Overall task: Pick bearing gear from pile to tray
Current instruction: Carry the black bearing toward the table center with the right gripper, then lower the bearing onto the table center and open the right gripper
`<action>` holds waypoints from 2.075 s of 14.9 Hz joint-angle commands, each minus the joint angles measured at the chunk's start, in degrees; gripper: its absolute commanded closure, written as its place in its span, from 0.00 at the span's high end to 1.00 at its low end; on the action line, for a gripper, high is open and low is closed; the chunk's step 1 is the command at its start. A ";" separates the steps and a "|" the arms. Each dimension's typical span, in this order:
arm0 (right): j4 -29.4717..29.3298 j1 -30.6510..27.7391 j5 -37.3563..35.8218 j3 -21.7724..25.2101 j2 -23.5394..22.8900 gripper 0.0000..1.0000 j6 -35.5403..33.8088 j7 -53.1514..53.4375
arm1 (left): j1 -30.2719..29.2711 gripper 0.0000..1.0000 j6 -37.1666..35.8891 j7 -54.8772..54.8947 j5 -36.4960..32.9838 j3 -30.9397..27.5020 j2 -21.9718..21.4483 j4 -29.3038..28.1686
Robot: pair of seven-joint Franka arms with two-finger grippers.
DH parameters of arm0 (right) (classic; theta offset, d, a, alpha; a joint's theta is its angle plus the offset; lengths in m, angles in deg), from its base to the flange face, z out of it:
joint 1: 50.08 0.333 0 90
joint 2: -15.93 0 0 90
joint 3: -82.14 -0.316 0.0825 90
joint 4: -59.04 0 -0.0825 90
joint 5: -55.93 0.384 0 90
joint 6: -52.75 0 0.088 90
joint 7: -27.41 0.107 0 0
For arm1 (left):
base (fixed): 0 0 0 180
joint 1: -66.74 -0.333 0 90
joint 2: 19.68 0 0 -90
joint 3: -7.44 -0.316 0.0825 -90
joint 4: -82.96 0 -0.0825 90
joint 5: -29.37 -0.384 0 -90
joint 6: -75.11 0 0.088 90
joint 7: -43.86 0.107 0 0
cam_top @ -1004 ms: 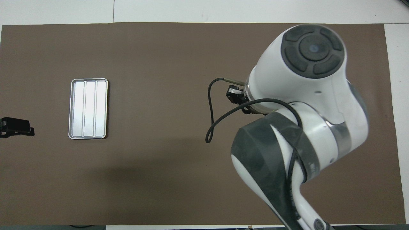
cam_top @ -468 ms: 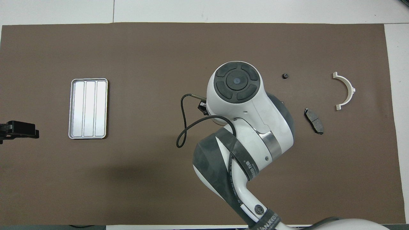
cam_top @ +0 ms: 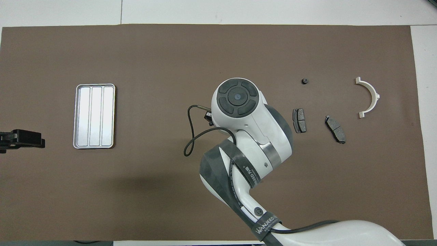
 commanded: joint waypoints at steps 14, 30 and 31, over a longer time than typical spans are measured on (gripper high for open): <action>2.52 5.32 -10.75 0.03 -10.94 0.00 16.10 11.88 | 2.25 1.00 3.03 2.02 0.60 -0.47 -1.39 -0.70; -4.67 3.31 -11.73 0.12 -11.56 1.00 9.63 15.23 | 2.25 1.00 2.94 2.38 0.51 -0.47 -1.57 -0.61; -5.99 2.09 -11.56 0.12 -11.04 1.00 7.61 14.18 | 2.25 1.00 2.94 2.37 0.60 -0.47 -1.57 -0.61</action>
